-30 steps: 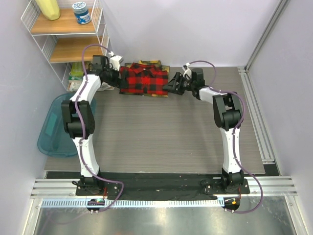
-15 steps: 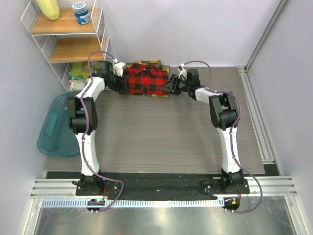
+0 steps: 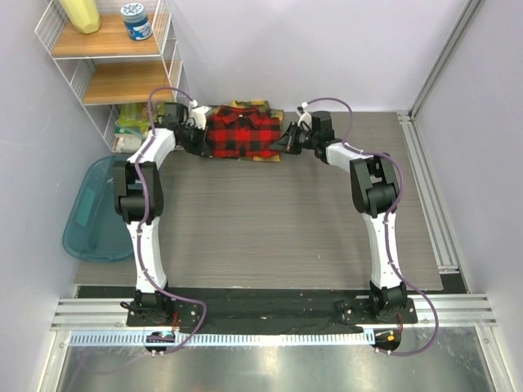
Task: Fold and stack the long sleeve shirts
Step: Neatly place the folded shirt to the corner
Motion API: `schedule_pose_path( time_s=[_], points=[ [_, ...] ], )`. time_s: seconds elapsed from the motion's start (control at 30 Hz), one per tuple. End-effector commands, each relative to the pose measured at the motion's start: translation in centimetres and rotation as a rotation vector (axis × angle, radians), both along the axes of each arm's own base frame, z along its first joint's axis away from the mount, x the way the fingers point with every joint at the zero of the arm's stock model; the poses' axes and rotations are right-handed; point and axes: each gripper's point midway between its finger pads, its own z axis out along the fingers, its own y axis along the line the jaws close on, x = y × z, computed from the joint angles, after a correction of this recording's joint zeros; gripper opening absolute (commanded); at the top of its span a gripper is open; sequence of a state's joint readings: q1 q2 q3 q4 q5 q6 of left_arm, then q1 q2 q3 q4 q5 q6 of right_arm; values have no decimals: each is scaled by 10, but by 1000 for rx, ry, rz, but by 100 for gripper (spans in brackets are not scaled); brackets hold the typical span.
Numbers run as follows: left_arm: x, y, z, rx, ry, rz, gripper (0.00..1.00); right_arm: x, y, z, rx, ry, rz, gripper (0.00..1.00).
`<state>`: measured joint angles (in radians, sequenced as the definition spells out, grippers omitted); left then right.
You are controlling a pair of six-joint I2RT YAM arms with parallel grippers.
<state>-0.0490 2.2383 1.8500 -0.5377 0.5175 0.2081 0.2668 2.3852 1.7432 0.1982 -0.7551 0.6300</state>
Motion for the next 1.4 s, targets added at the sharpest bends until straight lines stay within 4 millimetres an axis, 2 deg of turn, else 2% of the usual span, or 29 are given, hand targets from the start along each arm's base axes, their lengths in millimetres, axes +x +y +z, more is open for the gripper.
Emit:
schedule_pose_path(
  time_s=[0.0,0.1,0.23,0.4,0.47,0.57,0.63,0.67,0.7,0.8,0.83,0.87,0.9,0.93,0.97,1.03,1.1,1.17,1.23,1.27,1.3,1.33,1.37],
  points=[
    [-16,1,66,-29,-46,-15,0,-13,11,55,29,-38,52,1],
    [-33,7,60,1,6,-32,0,-32,11,44,7,32,78,1],
    [-64,18,31,43,148,-38,0,-62,9,12,-65,121,112,1],
    [-77,23,5,69,220,-37,0,-77,3,-20,-124,194,128,1],
    [-82,22,1,61,241,-41,0,-80,2,-20,-137,200,137,1],
    [-89,19,17,37,203,-50,0,-89,-3,-12,-168,171,157,1],
    [-104,17,15,26,217,-63,0,-98,-9,-11,-200,166,175,1],
    [-108,17,25,29,194,-66,0,-102,-10,-1,-201,151,176,1],
    [-119,16,21,26,223,-71,0,-106,-12,-1,-210,158,179,1],
    [-134,15,18,18,263,-88,0,-126,-17,-8,-227,188,198,2],
    [-138,14,15,11,275,-94,2,-132,-18,-10,-234,182,223,8],
    [-139,14,16,11,271,-92,11,-139,-21,-16,-249,210,240,27],
    [-131,15,19,9,233,-79,33,-136,-22,-12,-260,190,250,33],
    [-130,16,17,-9,233,-37,39,-133,-27,-12,-278,168,255,39],
    [-125,16,28,-26,189,-17,45,-130,-31,-10,-280,161,252,53],
    [-105,15,38,-54,99,36,51,-114,-41,1,-282,103,233,65],
    [-91,14,48,-69,35,52,54,-95,-48,12,-299,50,201,68],
    [-68,12,64,-98,-40,76,56,-74,-56,18,-323,-4,165,68],
    [-50,13,60,-105,-50,105,57,-51,-55,29,-323,-64,145,68],
    [-33,15,70,-107,-94,124,57,-39,-55,35,-317,-102,124,67],
    [-27,14,71,-122,-93,138,58,-27,-52,46,-312,-144,110,66],
    [-19,14,64,-128,-88,149,58,-20,-50,42,-306,-150,104,63],
    [-9,14,68,-138,-123,157,58,-11,-48,46,-291,-176,86,62]
  ],
)
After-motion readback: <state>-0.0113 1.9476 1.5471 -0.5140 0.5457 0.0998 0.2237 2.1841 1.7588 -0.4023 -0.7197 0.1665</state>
